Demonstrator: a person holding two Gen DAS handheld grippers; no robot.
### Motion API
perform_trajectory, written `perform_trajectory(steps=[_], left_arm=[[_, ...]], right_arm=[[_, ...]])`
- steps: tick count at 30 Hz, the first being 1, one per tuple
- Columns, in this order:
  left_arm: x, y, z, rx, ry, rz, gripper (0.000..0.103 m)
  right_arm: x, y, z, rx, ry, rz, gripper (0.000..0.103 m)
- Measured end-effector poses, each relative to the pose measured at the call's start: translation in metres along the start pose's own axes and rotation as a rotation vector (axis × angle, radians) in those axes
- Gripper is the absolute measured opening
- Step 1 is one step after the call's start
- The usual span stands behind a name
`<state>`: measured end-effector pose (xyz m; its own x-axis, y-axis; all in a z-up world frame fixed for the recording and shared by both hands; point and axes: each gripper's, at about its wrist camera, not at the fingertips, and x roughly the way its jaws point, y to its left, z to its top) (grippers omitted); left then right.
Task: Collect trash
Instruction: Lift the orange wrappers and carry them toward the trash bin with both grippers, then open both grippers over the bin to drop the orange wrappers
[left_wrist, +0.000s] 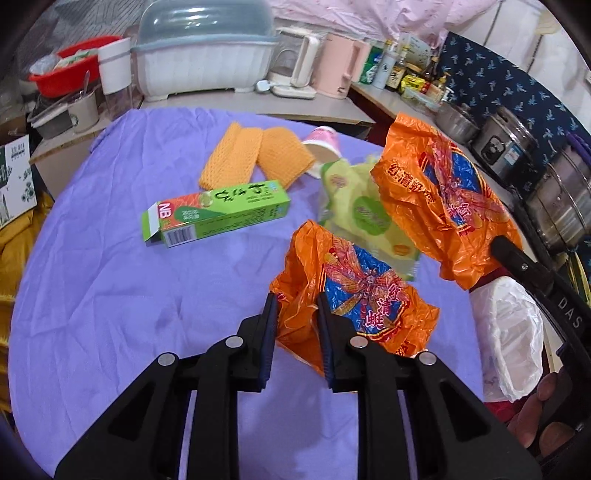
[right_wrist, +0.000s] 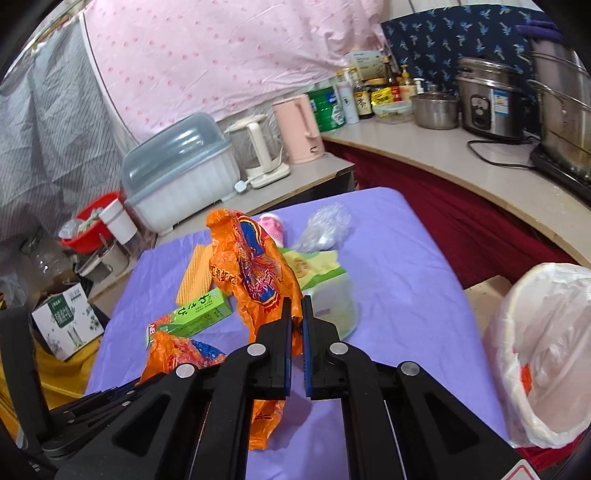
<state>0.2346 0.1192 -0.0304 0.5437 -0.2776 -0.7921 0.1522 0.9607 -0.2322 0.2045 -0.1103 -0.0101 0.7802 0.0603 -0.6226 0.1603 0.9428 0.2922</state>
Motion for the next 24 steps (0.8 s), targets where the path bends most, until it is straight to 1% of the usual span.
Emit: perform_trajectory(steps=[6, 12, 17, 24], left_arm=[[-0.025, -0.044, -0.008, 0.079, -0.038, -0.021, 0.02], [-0.039, -0.096, -0.017, 0.158, -0.055, -0.057, 0.02], [-0.041, -0.143, -0.029, 0.226, -0.052, -0.092, 0.02], [-0.033, -0.205, -0.043, 0.322, -0.04, -0.131, 0.02]], right_arm=[[-0.036, -0.032, -0.004, 0.051, -0.044, -0.02, 0.005], [-0.068, -0.071, -0.009, 0.096, -0.078, -0.06, 0.005], [-0.093, -0.118, -0.017, 0.152, -0.106, -0.123, 0.005], [-0.12, -0.199, -0.035, 0.275, -0.119, -0.221, 0.005]])
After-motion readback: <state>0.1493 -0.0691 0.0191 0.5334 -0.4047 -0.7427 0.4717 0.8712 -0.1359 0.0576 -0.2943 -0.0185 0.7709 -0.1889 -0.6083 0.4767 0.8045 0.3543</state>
